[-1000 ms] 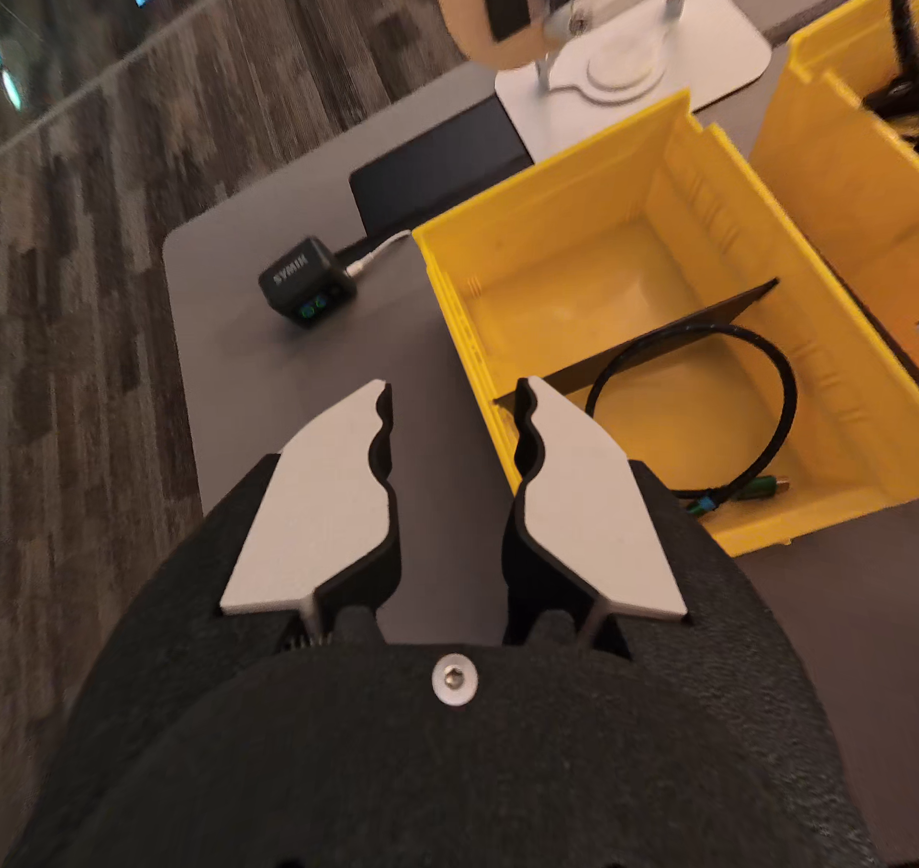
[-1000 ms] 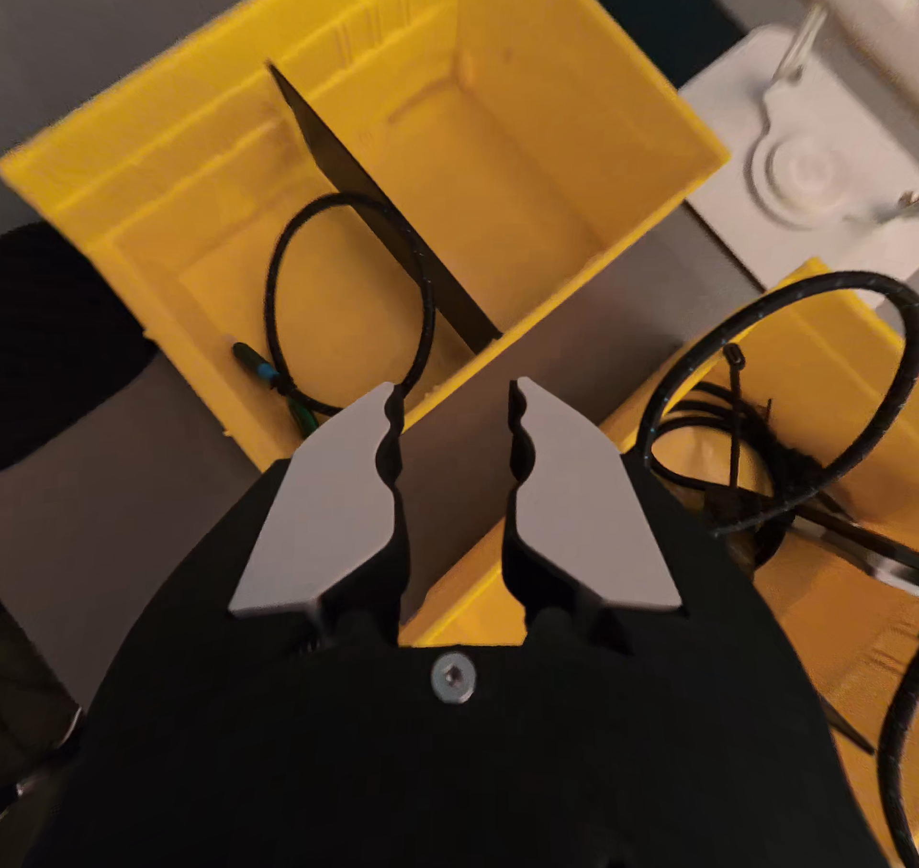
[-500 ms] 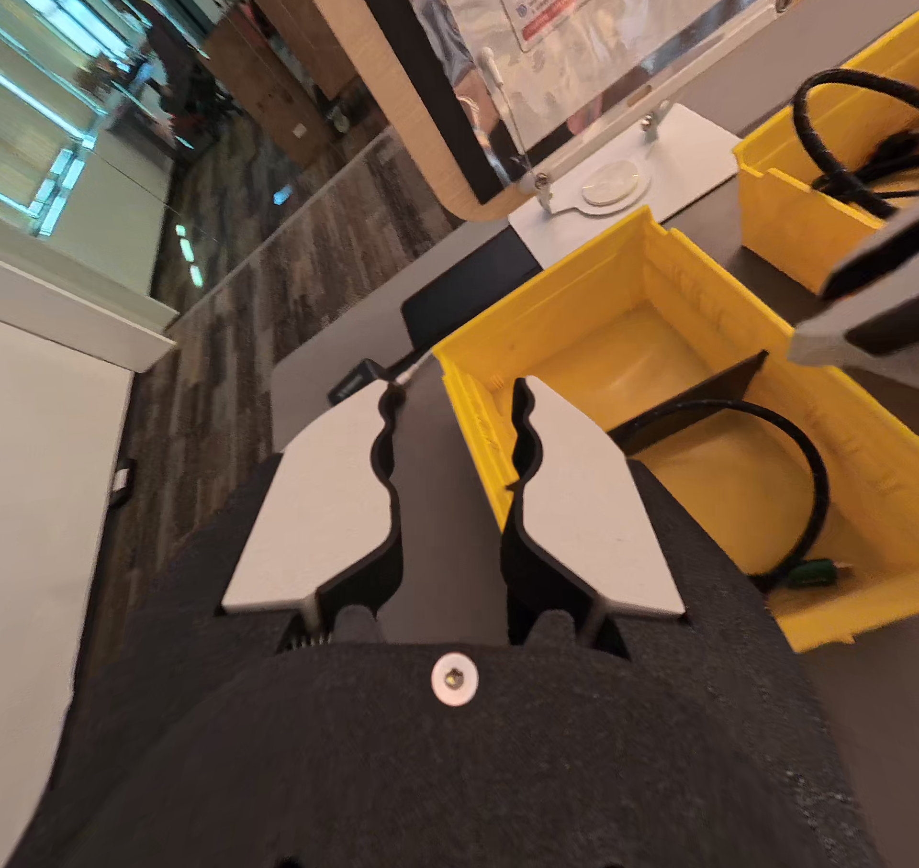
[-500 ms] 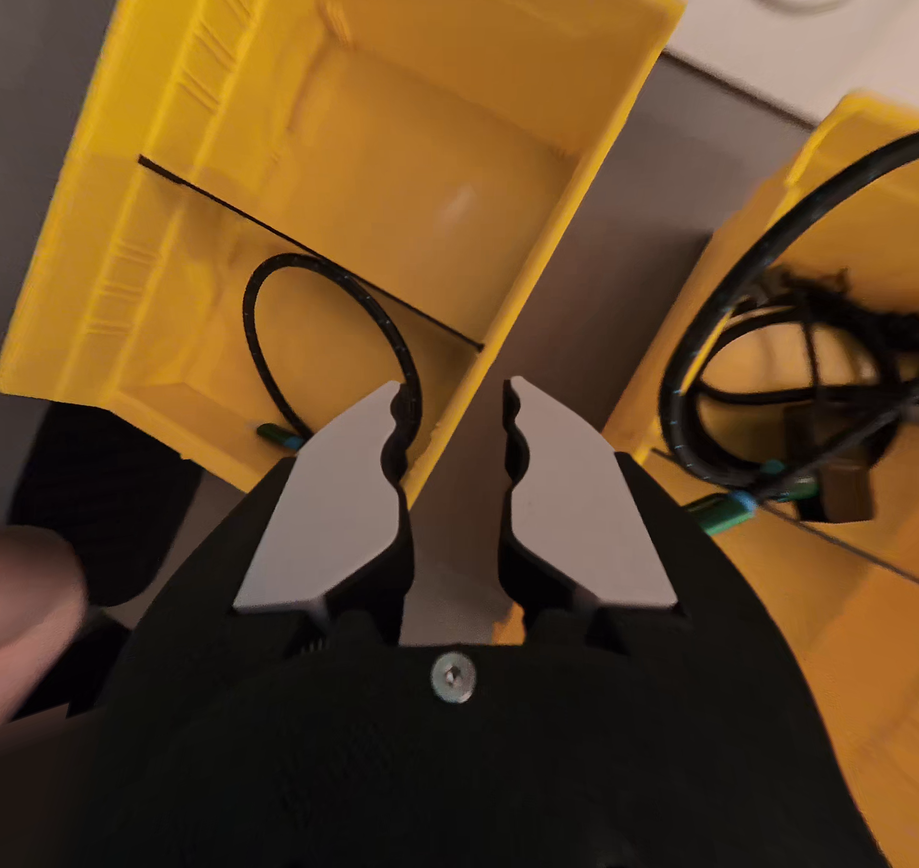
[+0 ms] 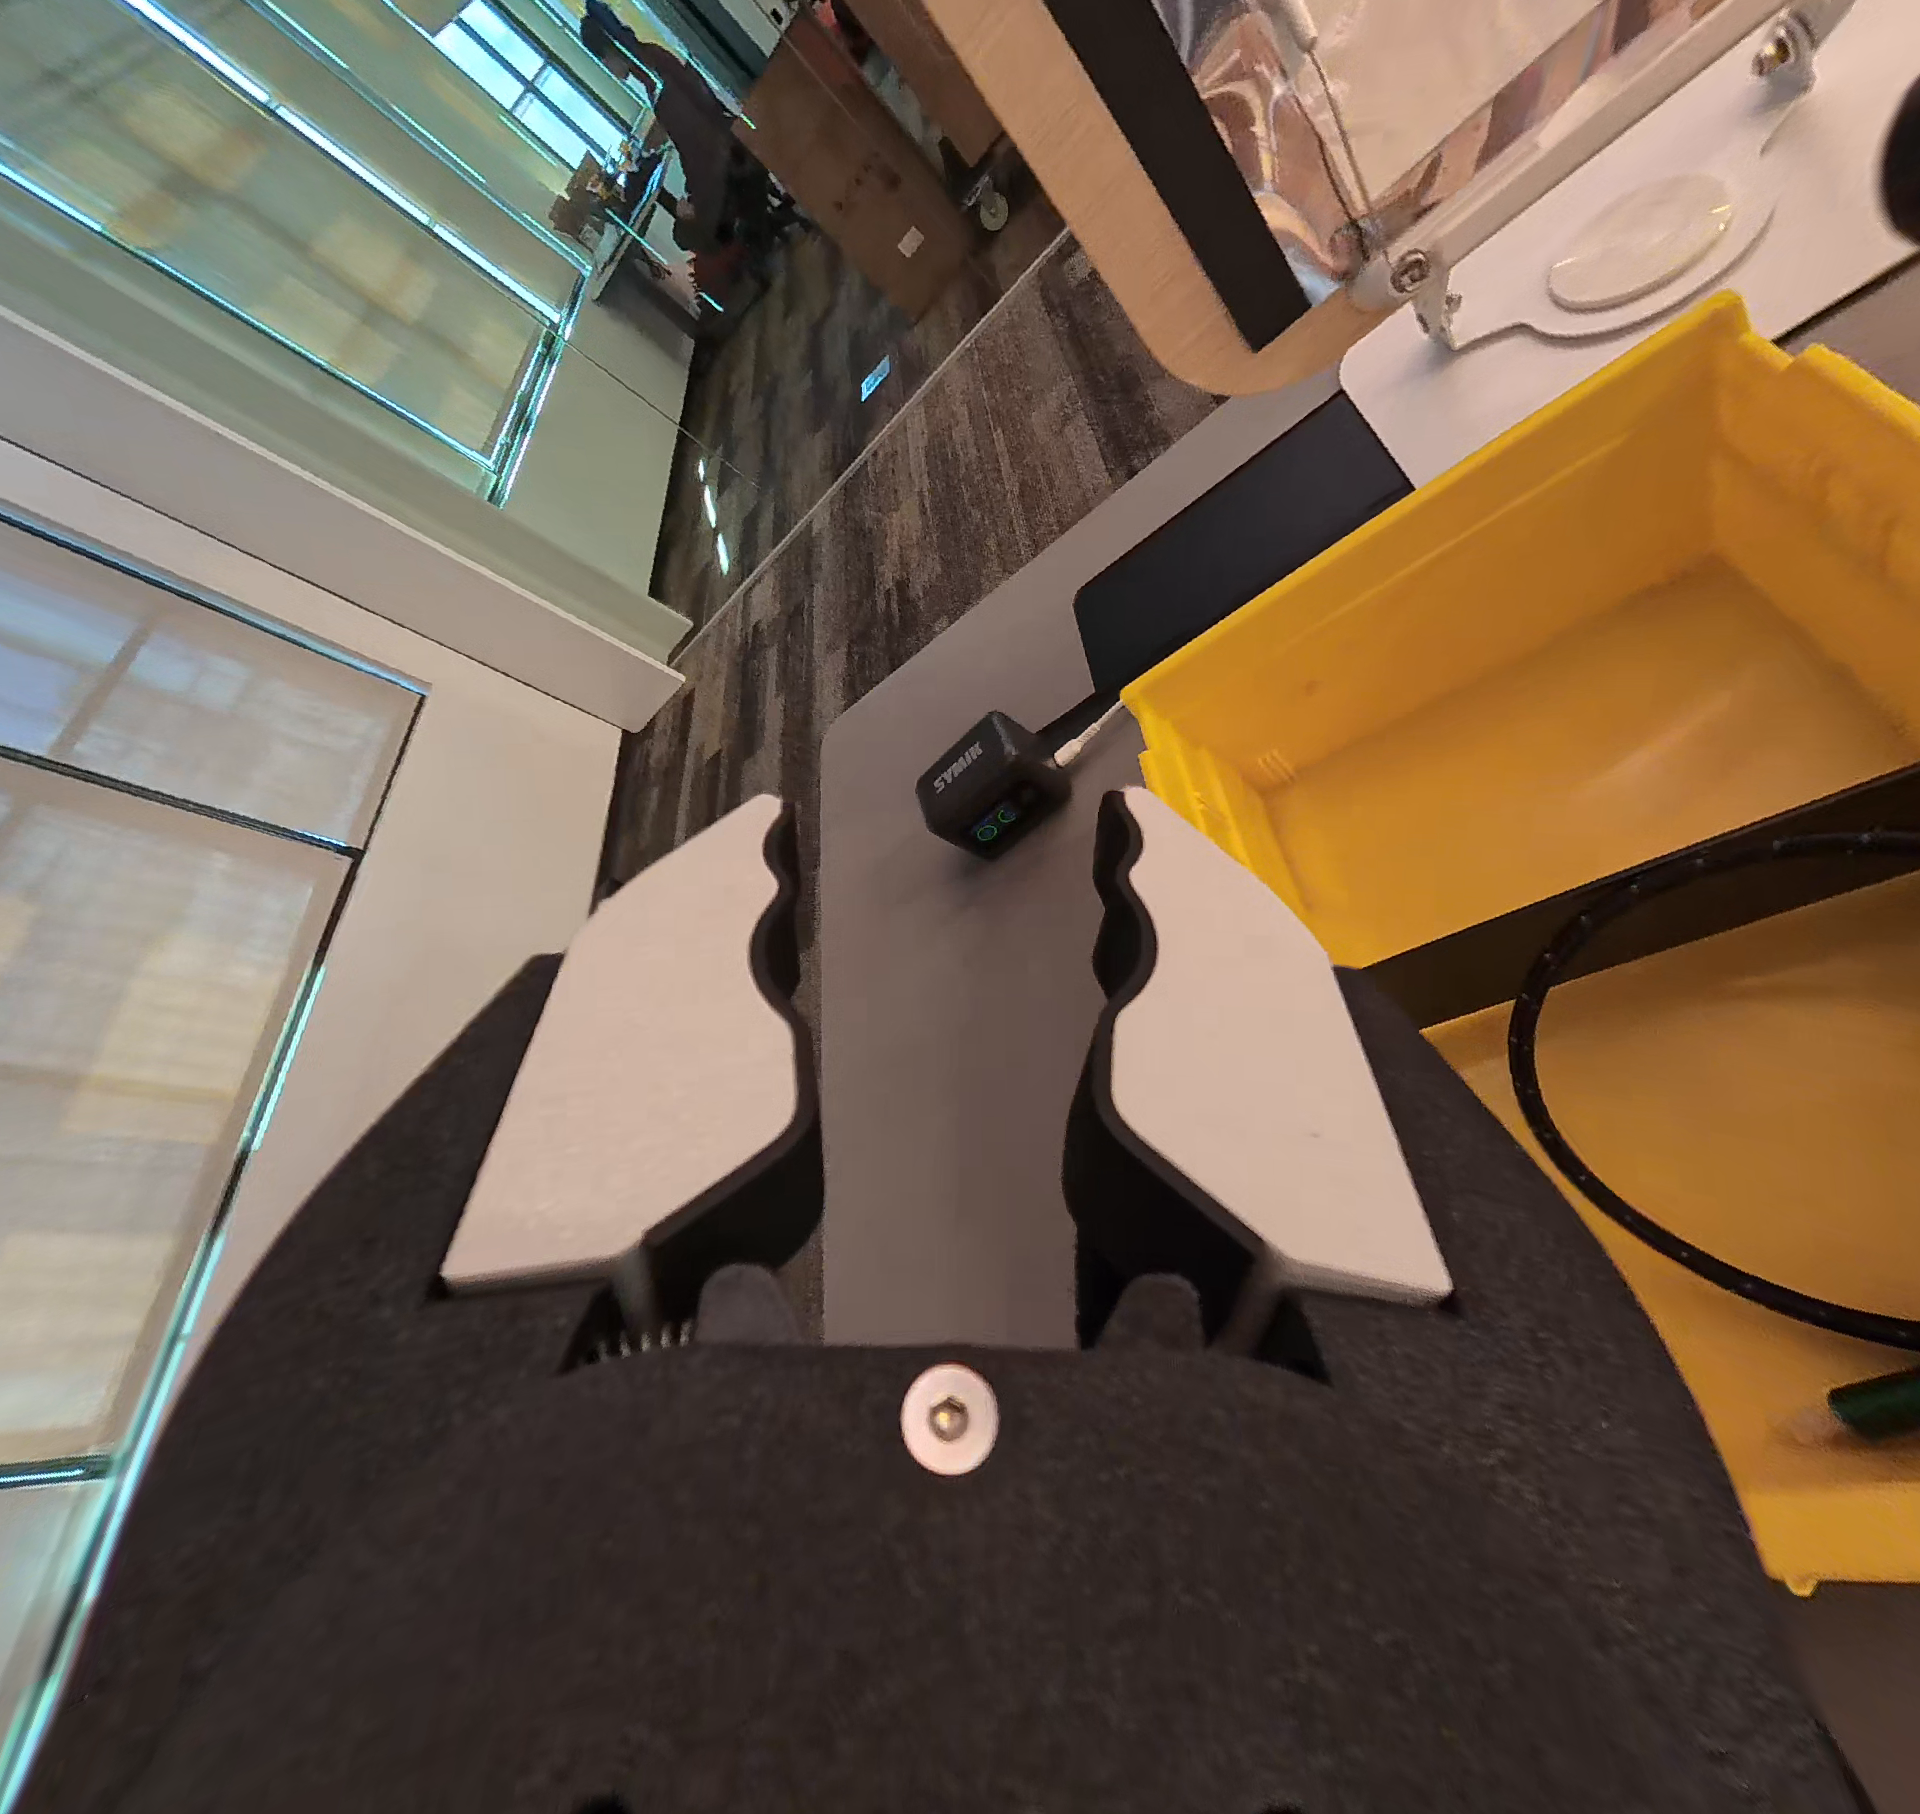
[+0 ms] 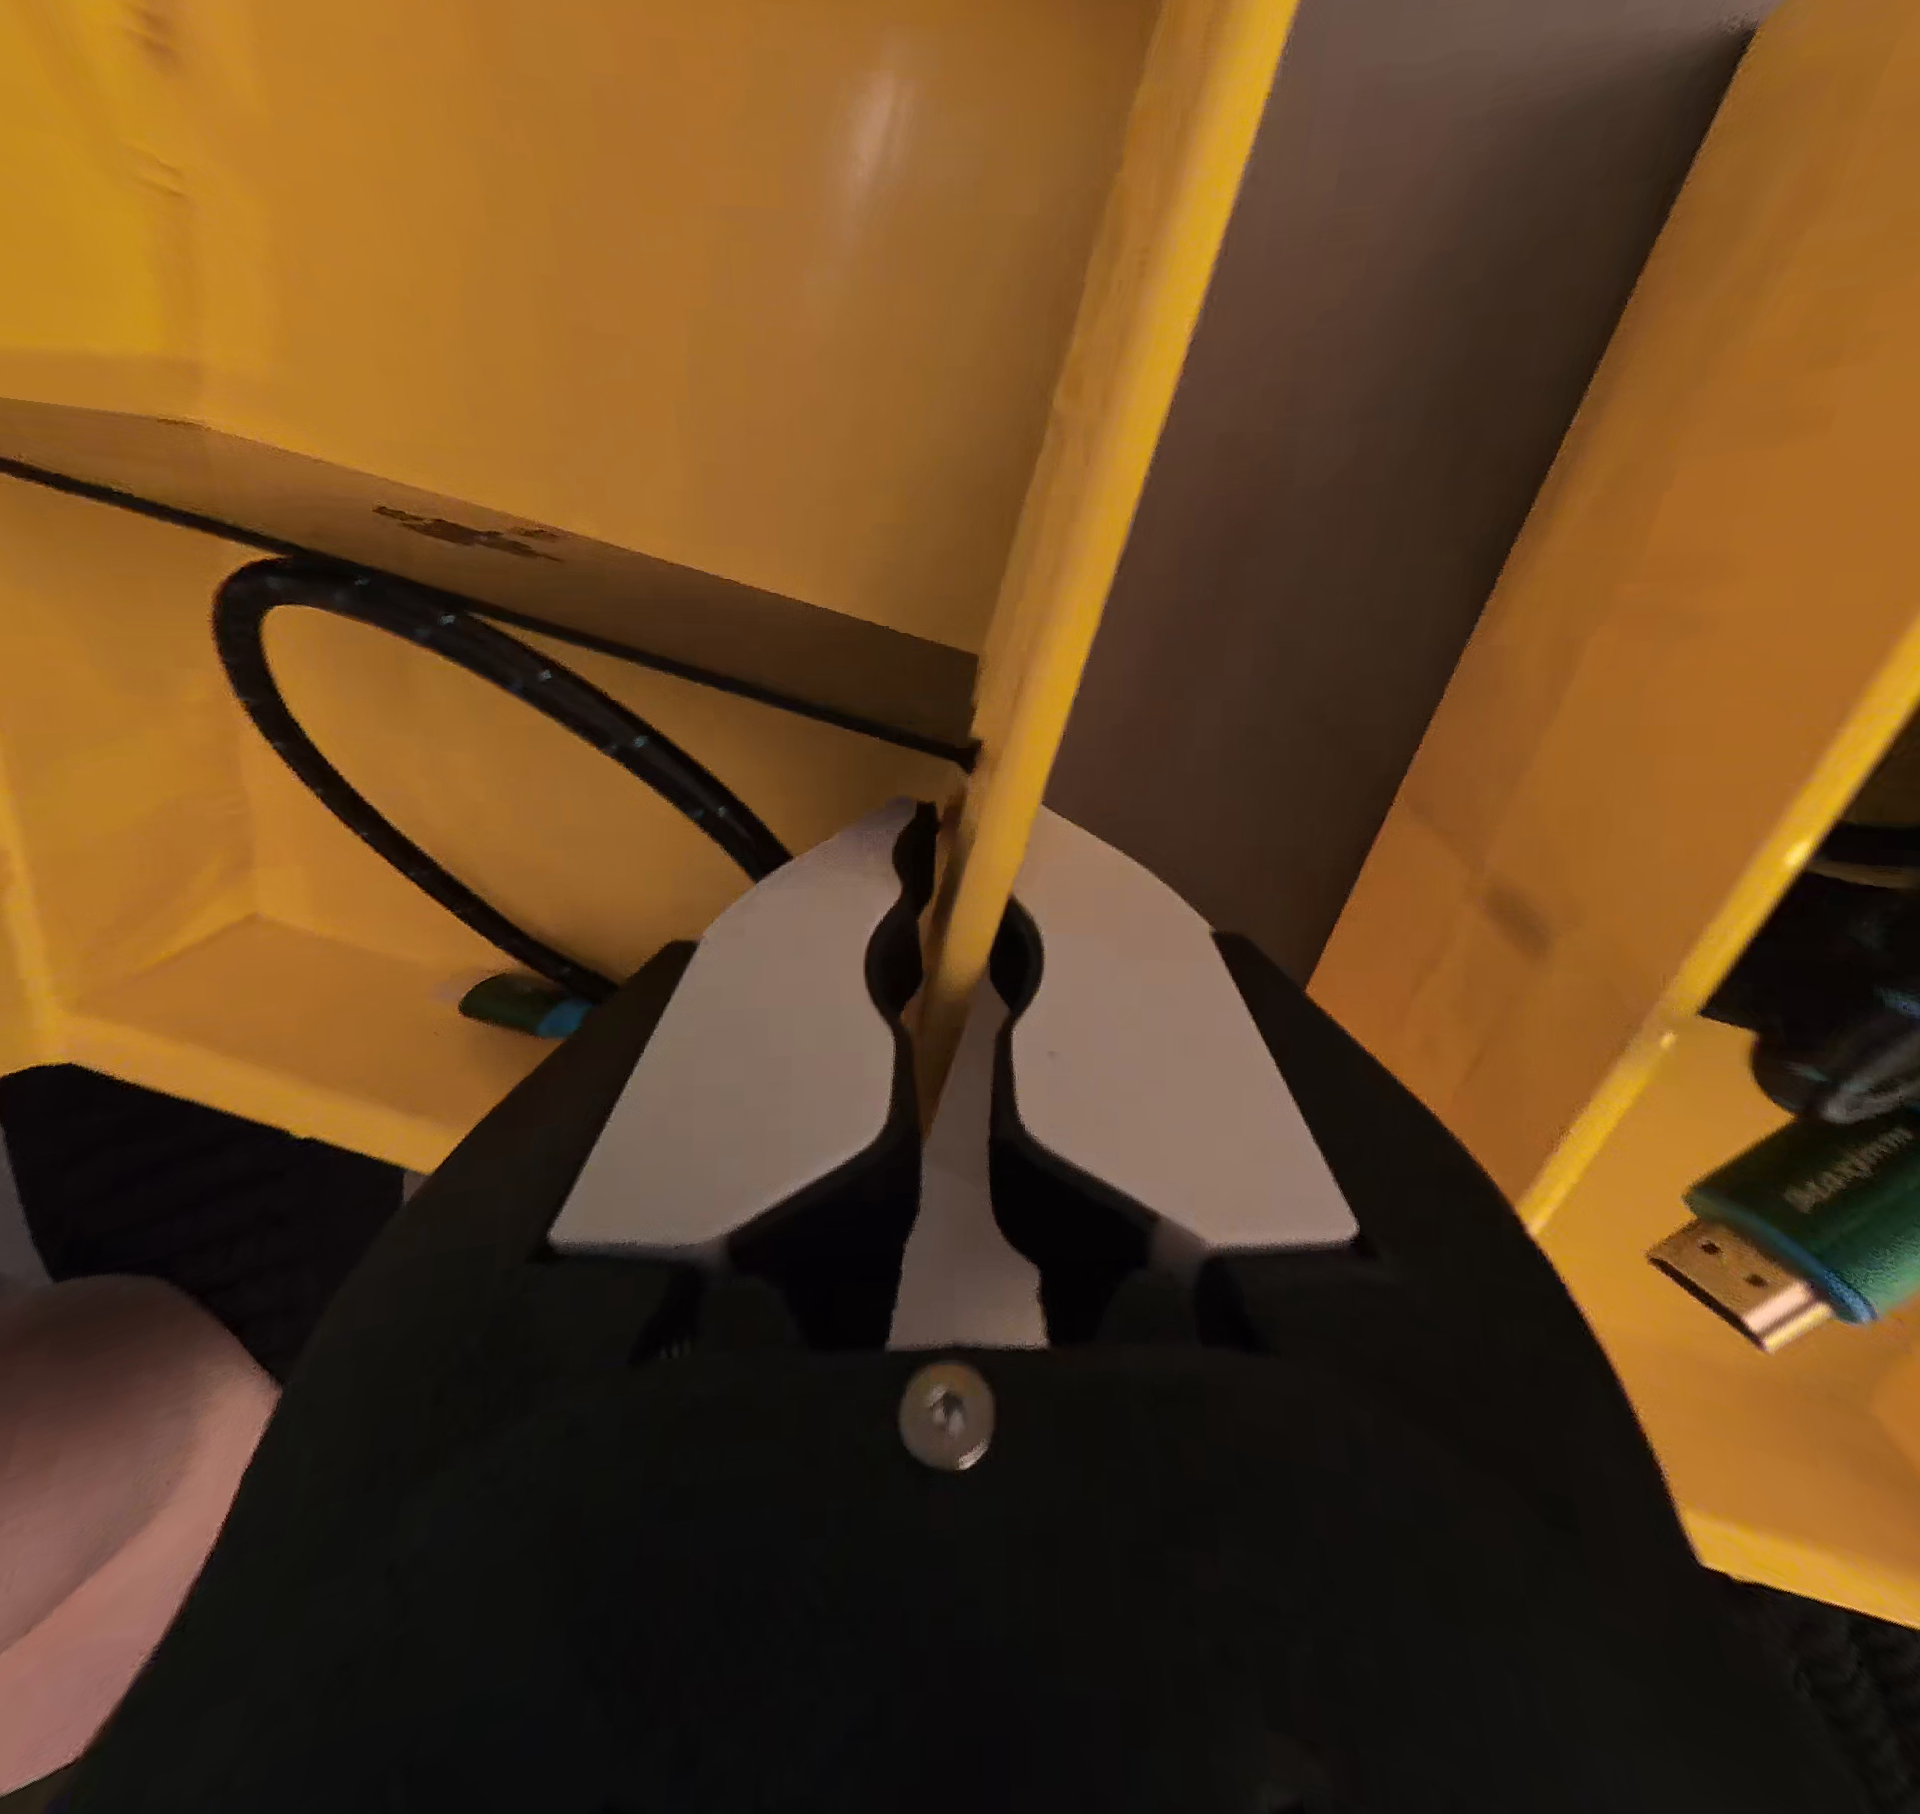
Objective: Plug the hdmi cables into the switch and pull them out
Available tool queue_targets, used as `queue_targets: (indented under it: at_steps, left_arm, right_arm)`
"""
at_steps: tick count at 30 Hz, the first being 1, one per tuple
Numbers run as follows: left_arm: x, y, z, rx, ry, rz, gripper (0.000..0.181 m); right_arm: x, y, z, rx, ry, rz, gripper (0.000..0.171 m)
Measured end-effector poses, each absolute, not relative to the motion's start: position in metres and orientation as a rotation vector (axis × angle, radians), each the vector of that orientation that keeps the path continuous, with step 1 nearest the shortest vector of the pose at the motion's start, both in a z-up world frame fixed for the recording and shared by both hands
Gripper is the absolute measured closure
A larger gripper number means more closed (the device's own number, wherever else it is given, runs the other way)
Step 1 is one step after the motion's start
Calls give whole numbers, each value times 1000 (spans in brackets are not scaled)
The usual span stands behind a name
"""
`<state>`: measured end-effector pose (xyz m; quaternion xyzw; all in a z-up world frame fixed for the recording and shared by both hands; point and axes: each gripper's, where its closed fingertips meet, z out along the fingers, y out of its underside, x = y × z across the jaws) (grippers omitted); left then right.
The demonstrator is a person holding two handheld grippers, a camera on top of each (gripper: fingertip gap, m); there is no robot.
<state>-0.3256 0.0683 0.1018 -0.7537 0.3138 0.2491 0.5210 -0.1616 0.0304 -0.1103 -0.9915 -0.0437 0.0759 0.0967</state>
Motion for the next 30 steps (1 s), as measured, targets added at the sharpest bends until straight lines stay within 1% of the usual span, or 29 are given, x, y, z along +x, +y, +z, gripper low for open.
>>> queue_targets:
  at_steps: [6,10,12,13,14,16,22,26,30]
  left_arm:
    - [-316,70,100,-1775,785,639,126]
    - [-315,67,121,-1688,723,576,124]
    - [-318,63,134,-1654,655,503,124]
    - [-322,61,141,-1635,610,478,127]
    - [-326,60,148,-1615,567,460,130]
    - [-334,57,157,-1589,508,429,131]
    - [-347,49,167,-1590,421,309,122]
    - [-349,34,183,-1535,377,229,122]
    - [-347,18,195,-1495,346,108,121]
  right_arm:
    - [-161,34,-118,-2958,-131,186,162]
    - [-164,34,-117,-2963,0,320,164]
    - [-164,34,-115,-2972,-3,307,164]
    - [-165,35,-111,-2971,-29,291,164]
    - [-165,36,-107,-2969,-68,261,164]
    - [-166,40,-95,-2962,-134,204,165]
    - [-177,51,-51,-2926,-240,211,164]
    - [-186,45,-21,-2933,-317,215,166]
    - [-176,40,11,-2949,-330,192,166]
